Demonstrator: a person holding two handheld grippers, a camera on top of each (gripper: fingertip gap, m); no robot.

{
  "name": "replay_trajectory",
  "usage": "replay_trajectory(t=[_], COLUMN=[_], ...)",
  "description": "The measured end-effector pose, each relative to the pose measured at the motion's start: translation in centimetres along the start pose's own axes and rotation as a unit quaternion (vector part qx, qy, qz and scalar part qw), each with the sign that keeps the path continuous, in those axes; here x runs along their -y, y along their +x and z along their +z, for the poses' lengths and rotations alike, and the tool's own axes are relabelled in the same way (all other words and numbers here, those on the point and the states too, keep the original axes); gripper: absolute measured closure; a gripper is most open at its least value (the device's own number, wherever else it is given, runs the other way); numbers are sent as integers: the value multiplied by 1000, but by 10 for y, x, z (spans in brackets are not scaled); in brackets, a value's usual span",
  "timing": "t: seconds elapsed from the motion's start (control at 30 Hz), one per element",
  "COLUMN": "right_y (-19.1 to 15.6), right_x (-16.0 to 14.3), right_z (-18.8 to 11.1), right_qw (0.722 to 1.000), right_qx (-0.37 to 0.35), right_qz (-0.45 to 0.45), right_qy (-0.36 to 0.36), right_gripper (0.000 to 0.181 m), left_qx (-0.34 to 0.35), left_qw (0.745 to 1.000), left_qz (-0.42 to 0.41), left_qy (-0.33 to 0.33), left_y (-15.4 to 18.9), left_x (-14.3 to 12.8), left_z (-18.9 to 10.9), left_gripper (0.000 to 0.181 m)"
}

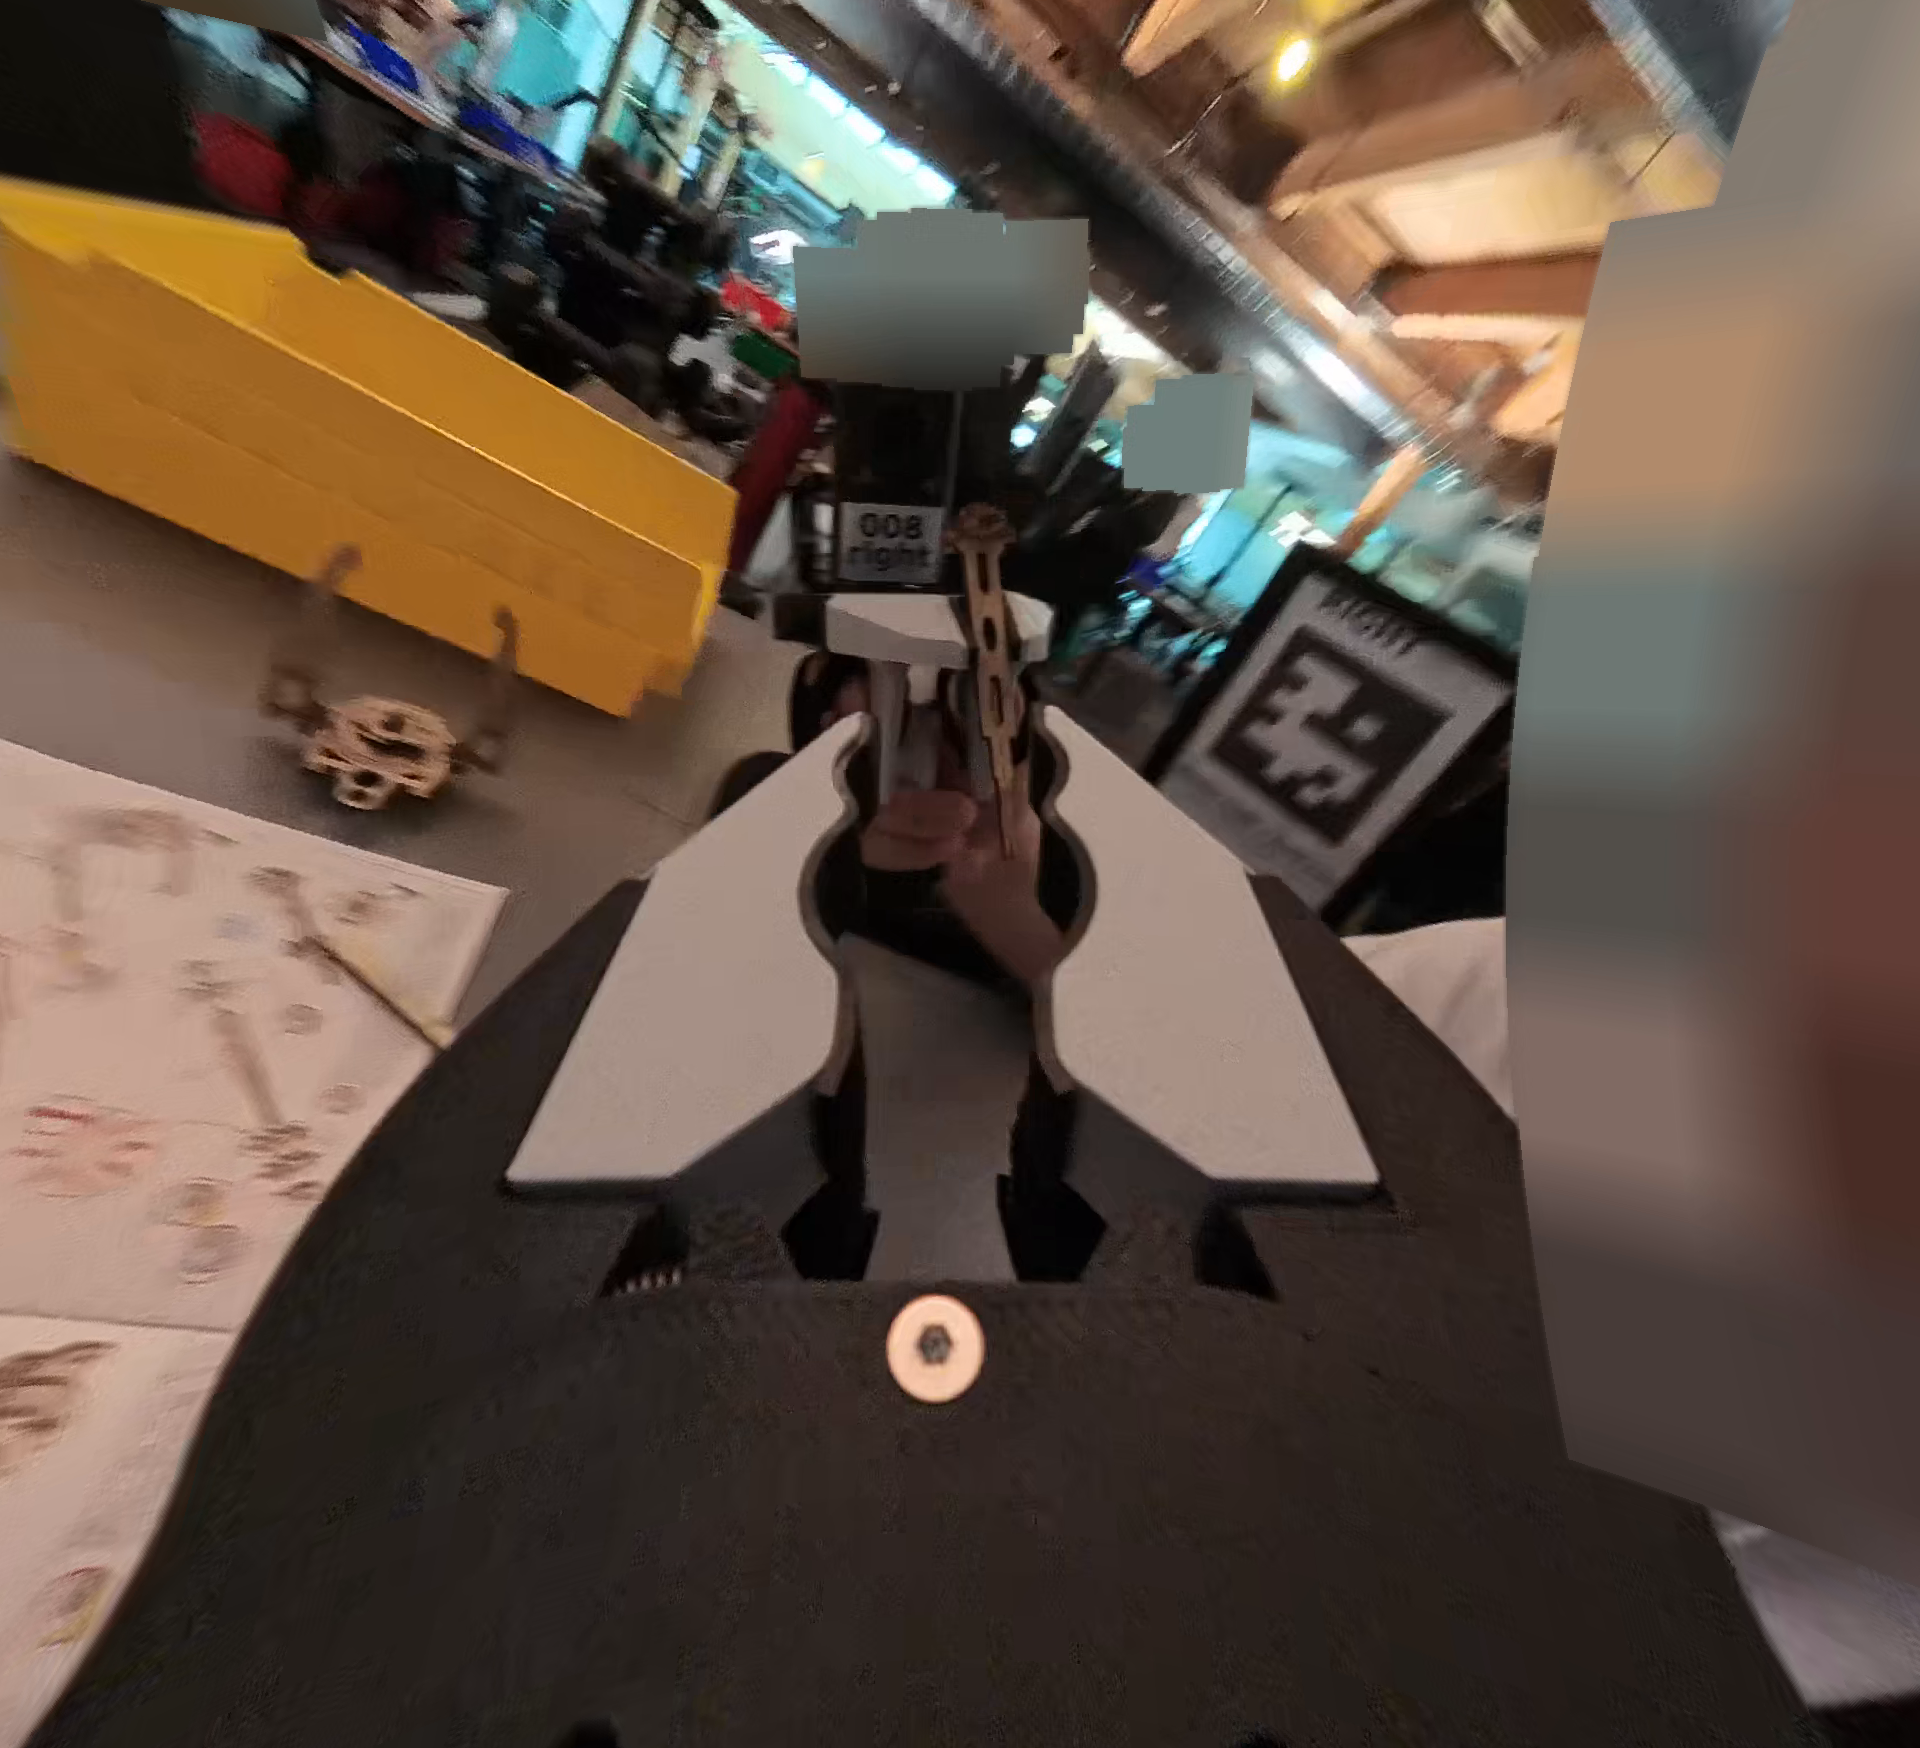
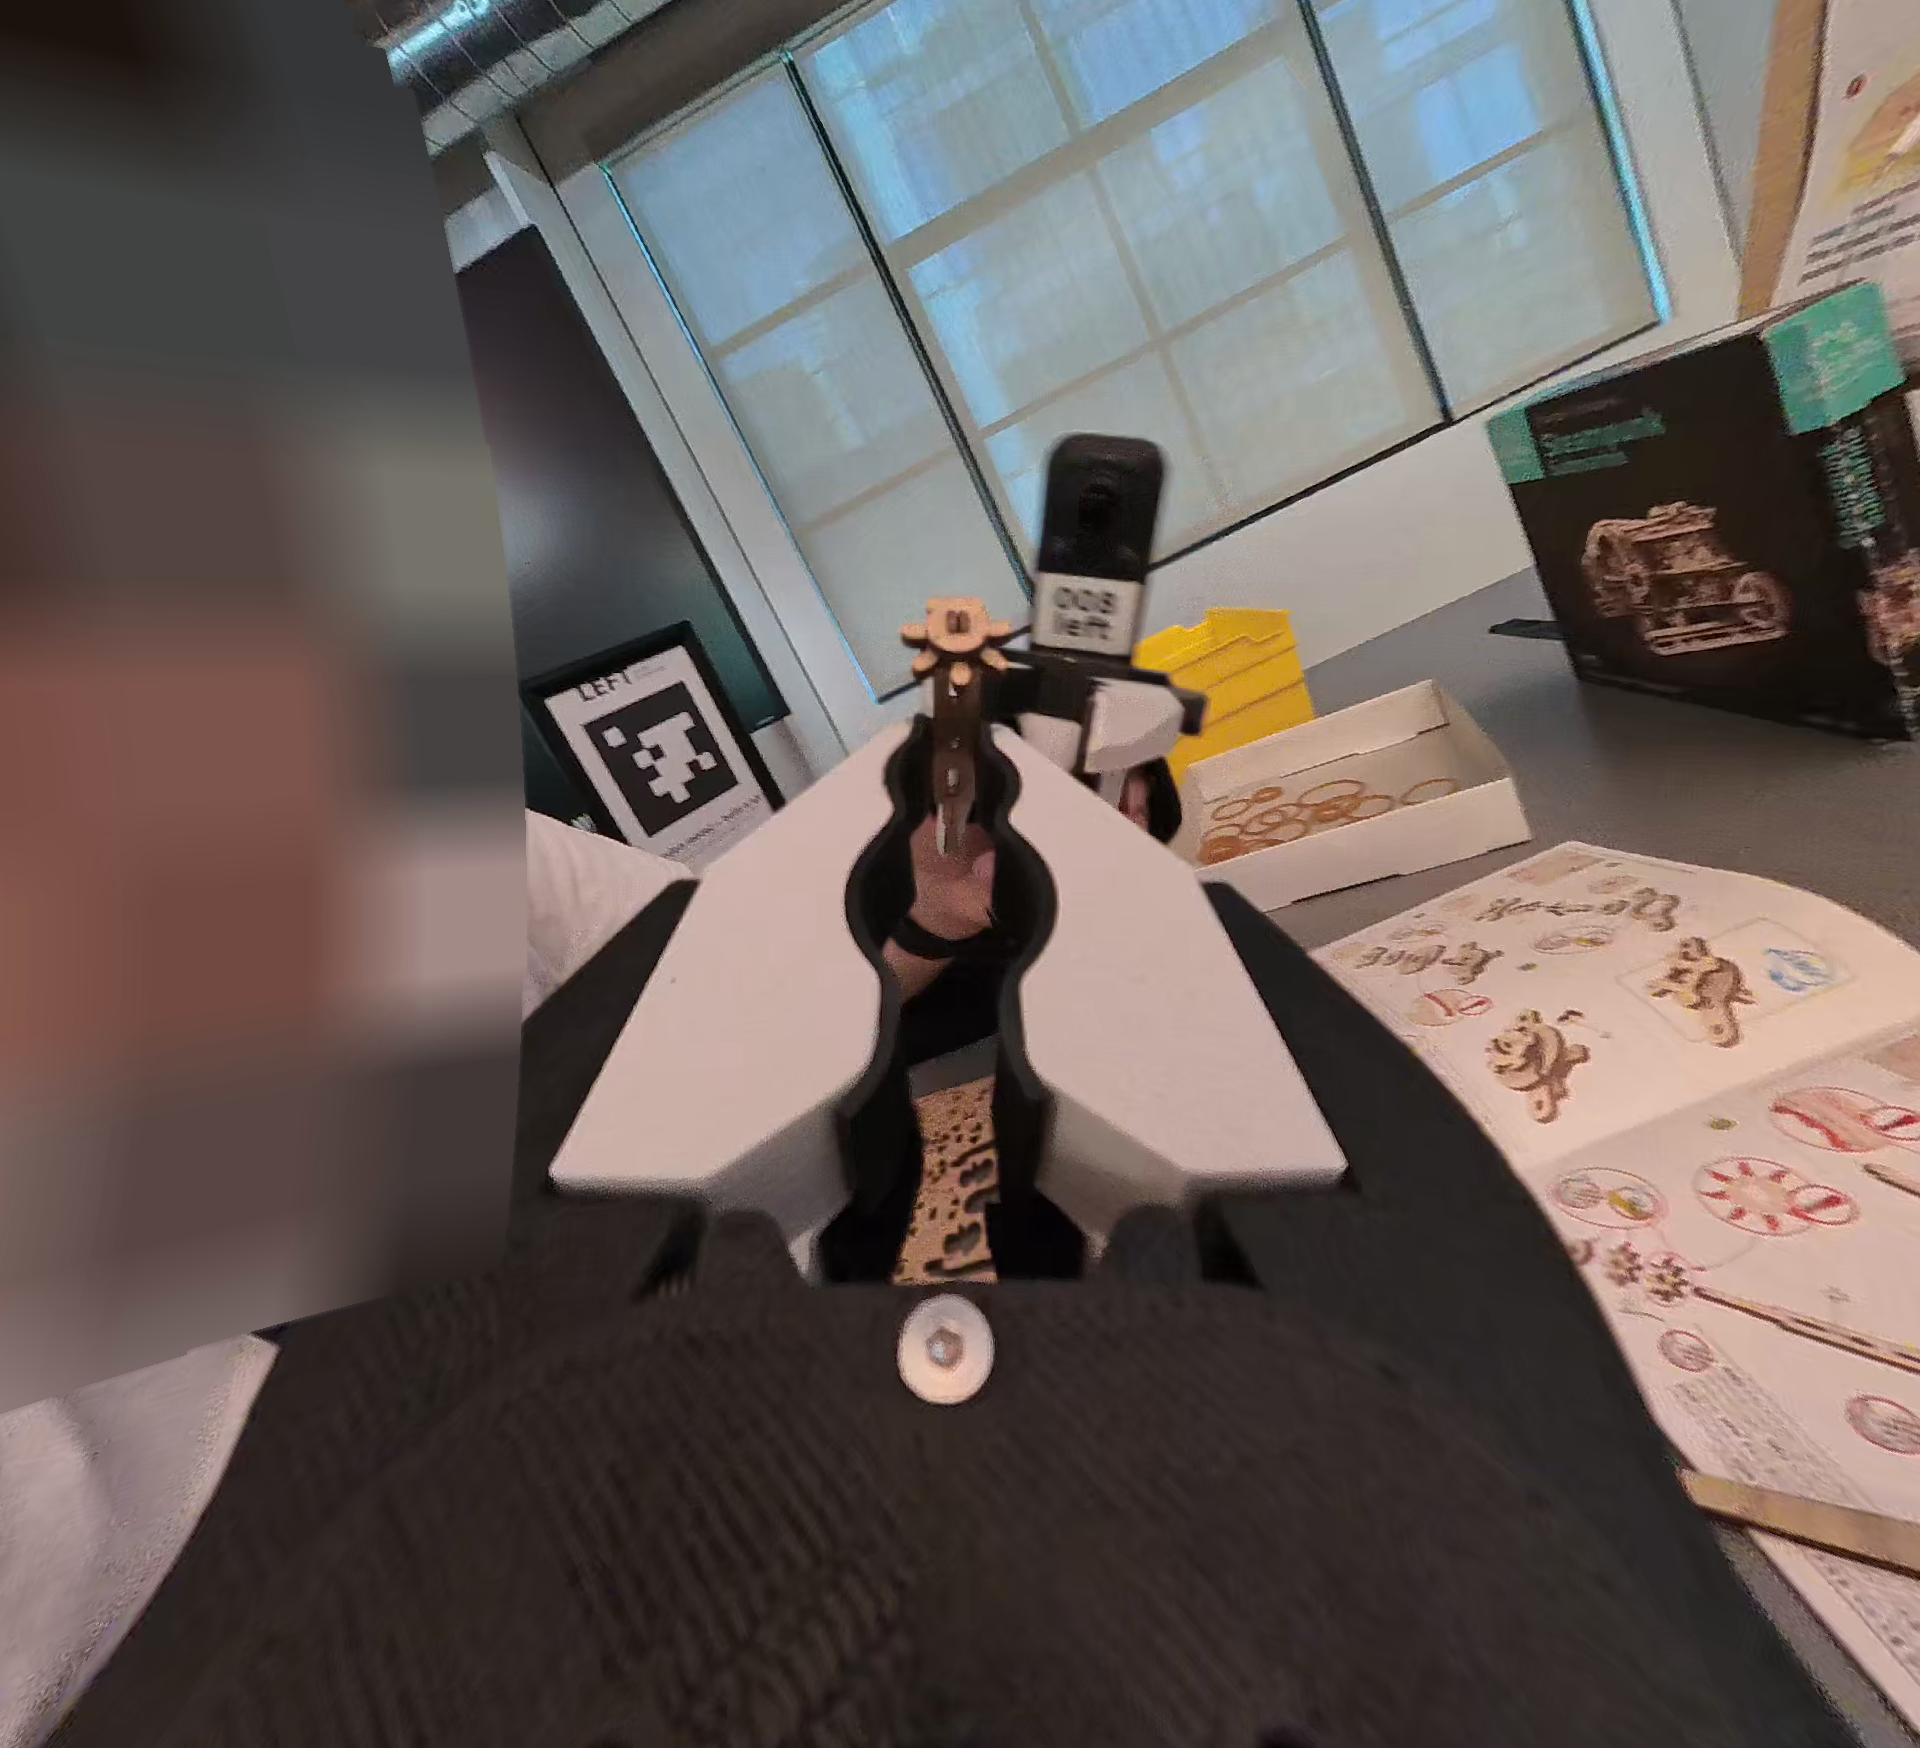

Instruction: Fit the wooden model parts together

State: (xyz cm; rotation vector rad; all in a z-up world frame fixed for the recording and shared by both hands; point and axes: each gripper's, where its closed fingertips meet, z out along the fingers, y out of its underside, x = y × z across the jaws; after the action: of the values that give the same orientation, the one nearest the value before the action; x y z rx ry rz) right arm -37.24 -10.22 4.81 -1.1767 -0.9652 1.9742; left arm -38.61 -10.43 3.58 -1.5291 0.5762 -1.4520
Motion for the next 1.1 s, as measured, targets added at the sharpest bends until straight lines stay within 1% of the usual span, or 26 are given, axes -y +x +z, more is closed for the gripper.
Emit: replay_trajectory(t=[0.03,0.13,0.33,0.43,0.5,0.57,0.63,0.67,0.73,0.77,0.87,0.9,0.93,0.97,1.1], right_y=[1,2,3,3,2,2,-2,-6,-16,-20,-28,-29,-30,-32,-35], right_x=[0,-1,-4,-4,-6,-9,-9,-9,-9,-10,-11,-12,-14,-15,-16], right_z=[0,0,2,2,3,4,4,3,3,3,3,4,4,4,3], right_qw=[1000,999,998,998,998,997,996,994,990,987,982,982,981,981,976], right_qx=[-7,-22,-35,-34,-31,-35,-23,-13,13,24,41,41,44,52,48], right_qz=[-9,-27,-47,-50,-52,-62,-83,-100,-140,-156,-180,-183,-182,-182,-207], right_qy=[-2,-8,-19,-19,-24,-32,-36,-36,-34,-32,-34,-36,-39,-44,-51], right_gripper=[177,177,177,177,177,177,177,177,176,176,172,169,166,173,176], left_qx=[8,6,29,40,41,36,36,39,56,70,122,130,135,137,101], left_qw=[1000,999,996,994,992,991,988,983,967,953,895,881,871,868,893], left_qz=[28,49,68,87,96,103,126,155,228,271,404,431,446,450,409], left_qy=[-3,-12,-44,-61,-69,-73,-81,-85,-104,-115,-142,-149,-154,-157,-160], left_y=[3,10,2,1,1,3,6,9,16,19,23,25,26,26,32], left_x=[1,-2,-14,-21,-25,-26,-26,-26,-25,-25,-25,-26,-27,-27,-31], left_z=[0,3,7,10,11,12,12,12,13,13,13,14,14,14,15], left_gripper=[156,159,167,168,172,180,180,180,180,180,180,180,180,180,179])
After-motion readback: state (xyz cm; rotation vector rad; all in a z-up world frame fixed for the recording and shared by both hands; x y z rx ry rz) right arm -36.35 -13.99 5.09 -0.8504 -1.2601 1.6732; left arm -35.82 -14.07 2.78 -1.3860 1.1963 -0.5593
